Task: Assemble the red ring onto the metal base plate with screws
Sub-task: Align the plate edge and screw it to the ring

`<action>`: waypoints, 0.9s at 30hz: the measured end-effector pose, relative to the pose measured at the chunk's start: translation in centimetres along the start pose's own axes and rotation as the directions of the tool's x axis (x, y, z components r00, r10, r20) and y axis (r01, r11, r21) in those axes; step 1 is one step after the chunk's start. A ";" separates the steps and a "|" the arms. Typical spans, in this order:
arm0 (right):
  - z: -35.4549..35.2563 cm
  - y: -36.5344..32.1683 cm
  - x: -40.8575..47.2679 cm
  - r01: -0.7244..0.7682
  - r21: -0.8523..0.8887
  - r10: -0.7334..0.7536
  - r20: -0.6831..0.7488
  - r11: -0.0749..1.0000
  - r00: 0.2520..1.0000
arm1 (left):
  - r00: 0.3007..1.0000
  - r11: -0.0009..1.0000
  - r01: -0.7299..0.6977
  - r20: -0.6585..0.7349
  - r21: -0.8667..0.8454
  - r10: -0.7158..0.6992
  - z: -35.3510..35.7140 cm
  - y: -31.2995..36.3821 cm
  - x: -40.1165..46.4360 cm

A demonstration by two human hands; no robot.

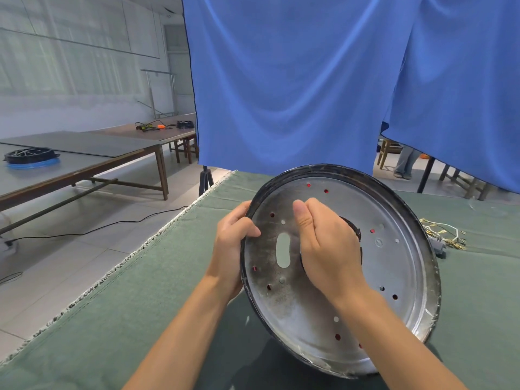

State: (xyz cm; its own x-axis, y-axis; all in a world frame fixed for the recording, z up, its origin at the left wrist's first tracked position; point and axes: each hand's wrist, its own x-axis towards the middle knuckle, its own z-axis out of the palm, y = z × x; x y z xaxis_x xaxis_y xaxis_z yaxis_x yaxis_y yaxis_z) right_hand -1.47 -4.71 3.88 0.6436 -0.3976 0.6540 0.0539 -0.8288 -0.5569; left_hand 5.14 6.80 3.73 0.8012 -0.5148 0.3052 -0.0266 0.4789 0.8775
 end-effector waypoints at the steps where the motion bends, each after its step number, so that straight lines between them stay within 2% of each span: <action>1: 0.0 -0.1 0.1 -0.018 0.018 0.018 0.012 1.000 1.000 | 1.000 1.000 0.002 0.001 -0.006 -0.002 0.1 0.0 -0.1; 5: -0.2 0.2 0.8 -0.052 -0.037 0.057 0.148 0.998 0.987 | 1.000 1.000 0.011 -0.014 -0.013 -0.012 0.0 0.1 0.0; 10: -1.2 0.4 1.9 0.038 -0.124 0.002 0.303 0.992 0.953 | 1.000 1.000 -0.008 -0.016 -0.002 0.008 0.0 0.1 0.0; 16: -1.9 0.1 2.3 0.102 -0.083 -0.067 0.342 0.991 0.937 | 1.000 1.000 -0.014 0.008 -0.019 0.015 -0.1 0.1 -0.2; 21: -2.3 -0.3 2.4 0.152 -0.125 -0.095 0.374 0.980 0.923 | 0.999 0.999 -0.029 0.022 0.024 0.029 -0.3 0.2 -0.2; 27: -2.4 -0.7 2.5 0.177 -0.180 -0.087 0.420 0.968 0.903 | 0.999 0.999 0.046 -0.016 -0.024 -0.046 -0.1 0.3 -0.3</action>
State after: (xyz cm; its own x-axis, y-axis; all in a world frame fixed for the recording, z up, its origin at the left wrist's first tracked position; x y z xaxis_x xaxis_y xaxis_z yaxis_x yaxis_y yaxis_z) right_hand -1.75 -6.06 7.09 0.8975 -0.1216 0.4239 0.0288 -0.9430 -0.3316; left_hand 4.96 7.18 3.91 0.8108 -0.5251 0.2586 0.0247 0.4721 0.8812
